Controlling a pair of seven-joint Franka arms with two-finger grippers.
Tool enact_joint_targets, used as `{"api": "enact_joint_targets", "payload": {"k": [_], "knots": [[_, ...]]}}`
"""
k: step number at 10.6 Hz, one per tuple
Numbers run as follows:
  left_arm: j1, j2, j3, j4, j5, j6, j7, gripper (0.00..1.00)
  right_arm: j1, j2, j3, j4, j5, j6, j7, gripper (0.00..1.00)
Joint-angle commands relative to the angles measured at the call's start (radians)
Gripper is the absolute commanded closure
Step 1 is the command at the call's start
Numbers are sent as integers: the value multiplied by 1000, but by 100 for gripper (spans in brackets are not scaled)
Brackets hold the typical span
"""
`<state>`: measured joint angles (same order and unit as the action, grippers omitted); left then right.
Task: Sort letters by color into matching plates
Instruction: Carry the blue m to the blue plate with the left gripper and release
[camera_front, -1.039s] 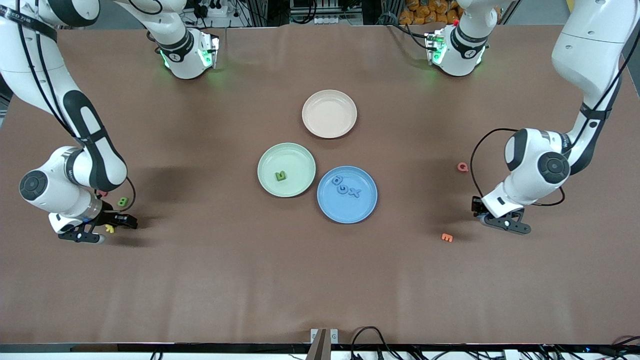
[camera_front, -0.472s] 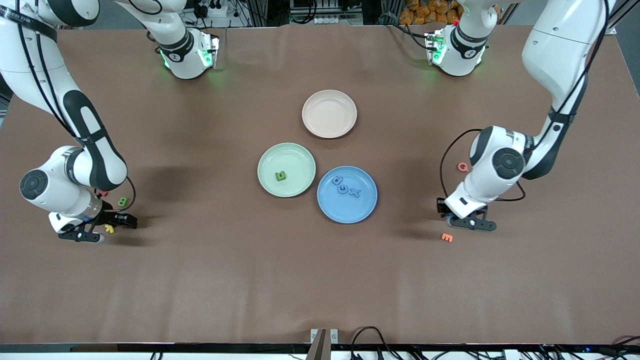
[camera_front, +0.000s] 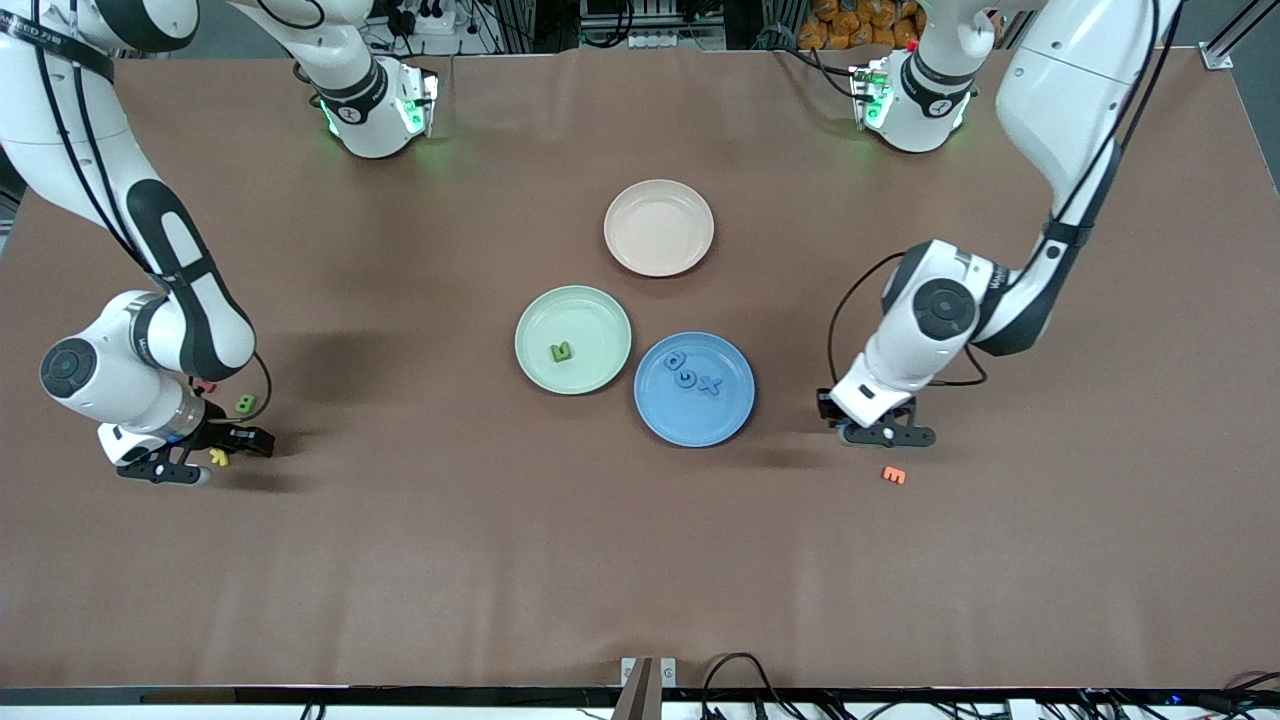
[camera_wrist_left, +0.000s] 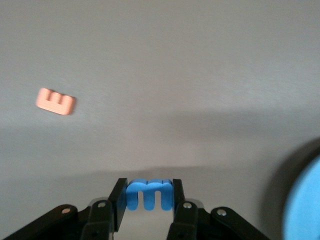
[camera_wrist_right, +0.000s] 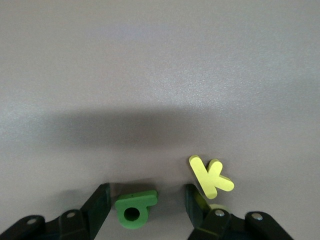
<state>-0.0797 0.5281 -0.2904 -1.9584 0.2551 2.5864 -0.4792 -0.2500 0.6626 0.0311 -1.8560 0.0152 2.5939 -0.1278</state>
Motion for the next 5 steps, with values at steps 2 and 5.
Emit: {"api": "enact_joint_targets", "payload": {"k": [2, 5], "knots": [[-109, -11, 8, 33, 12, -8, -192, 100, -12, -17, 9, -49, -12, 14, -10, 31], [-176, -8, 8, 73, 7, -8, -310, 100, -17, -40, 9, -75, -12, 14, -10, 29]]}}
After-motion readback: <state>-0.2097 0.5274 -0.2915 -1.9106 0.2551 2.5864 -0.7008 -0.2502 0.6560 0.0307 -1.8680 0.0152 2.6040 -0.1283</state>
